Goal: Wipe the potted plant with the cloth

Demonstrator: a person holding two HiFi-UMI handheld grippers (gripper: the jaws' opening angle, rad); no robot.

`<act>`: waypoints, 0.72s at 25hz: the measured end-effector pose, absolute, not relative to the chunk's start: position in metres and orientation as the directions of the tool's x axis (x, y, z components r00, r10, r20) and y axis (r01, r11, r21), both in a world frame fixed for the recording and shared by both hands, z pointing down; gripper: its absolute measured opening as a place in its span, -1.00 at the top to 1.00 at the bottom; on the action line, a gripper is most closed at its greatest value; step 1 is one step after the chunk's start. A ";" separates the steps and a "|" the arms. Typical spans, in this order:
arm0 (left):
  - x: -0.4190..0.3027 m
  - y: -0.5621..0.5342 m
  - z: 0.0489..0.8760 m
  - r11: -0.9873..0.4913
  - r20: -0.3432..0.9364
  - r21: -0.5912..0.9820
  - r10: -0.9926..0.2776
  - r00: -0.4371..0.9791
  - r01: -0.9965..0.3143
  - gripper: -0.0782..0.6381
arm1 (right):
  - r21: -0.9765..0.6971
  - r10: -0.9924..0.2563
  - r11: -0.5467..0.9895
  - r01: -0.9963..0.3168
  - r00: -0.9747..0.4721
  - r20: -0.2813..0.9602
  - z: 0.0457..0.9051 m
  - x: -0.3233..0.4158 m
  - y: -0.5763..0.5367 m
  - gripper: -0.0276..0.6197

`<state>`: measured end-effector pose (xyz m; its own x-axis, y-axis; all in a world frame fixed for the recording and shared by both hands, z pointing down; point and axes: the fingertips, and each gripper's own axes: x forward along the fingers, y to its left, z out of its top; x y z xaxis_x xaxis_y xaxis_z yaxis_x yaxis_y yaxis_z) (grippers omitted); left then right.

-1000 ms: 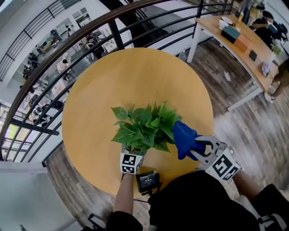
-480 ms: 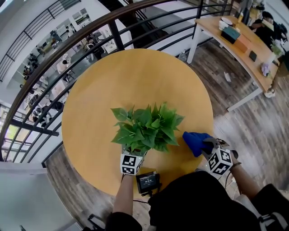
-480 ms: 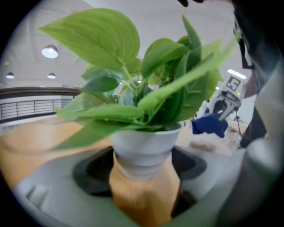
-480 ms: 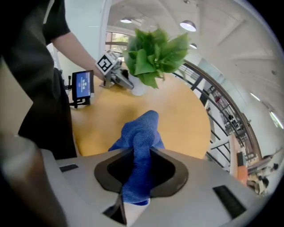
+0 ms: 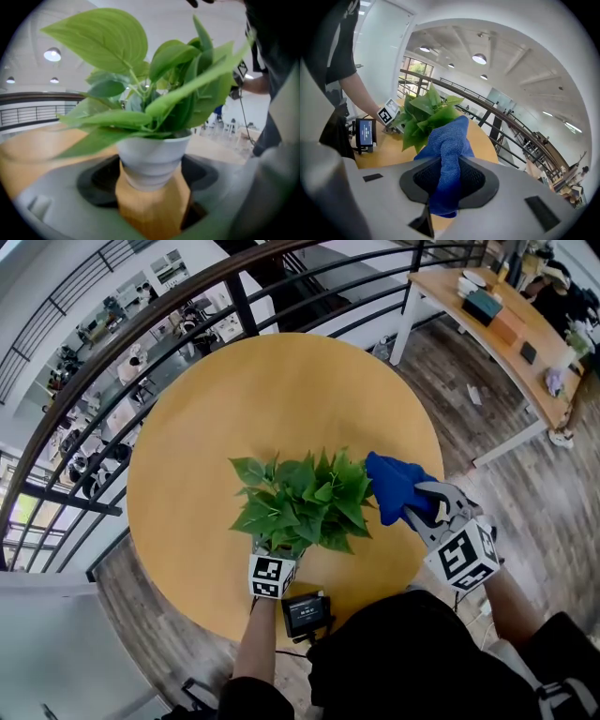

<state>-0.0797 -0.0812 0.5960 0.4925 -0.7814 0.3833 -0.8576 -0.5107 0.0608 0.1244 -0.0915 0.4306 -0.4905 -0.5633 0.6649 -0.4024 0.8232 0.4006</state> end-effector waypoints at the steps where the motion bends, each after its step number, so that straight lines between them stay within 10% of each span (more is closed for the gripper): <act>1: -0.080 -0.081 0.596 -0.511 0.384 0.061 -0.781 0.493 -0.857 -0.34 | 0.388 -0.540 0.838 -0.383 -0.484 0.688 0.442 0.119 -0.088 0.60; 11: -0.079 -0.082 0.598 -0.512 0.384 0.061 -0.780 0.494 -0.857 -0.33 | 0.358 -0.452 0.867 -0.347 -0.245 0.858 0.543 0.175 -0.074 0.60; 18: -0.079 -0.083 0.597 -0.511 0.383 0.061 -0.781 0.493 -0.857 -0.34 | 0.543 -0.707 0.707 -0.453 -0.447 0.548 0.378 0.141 -0.113 0.60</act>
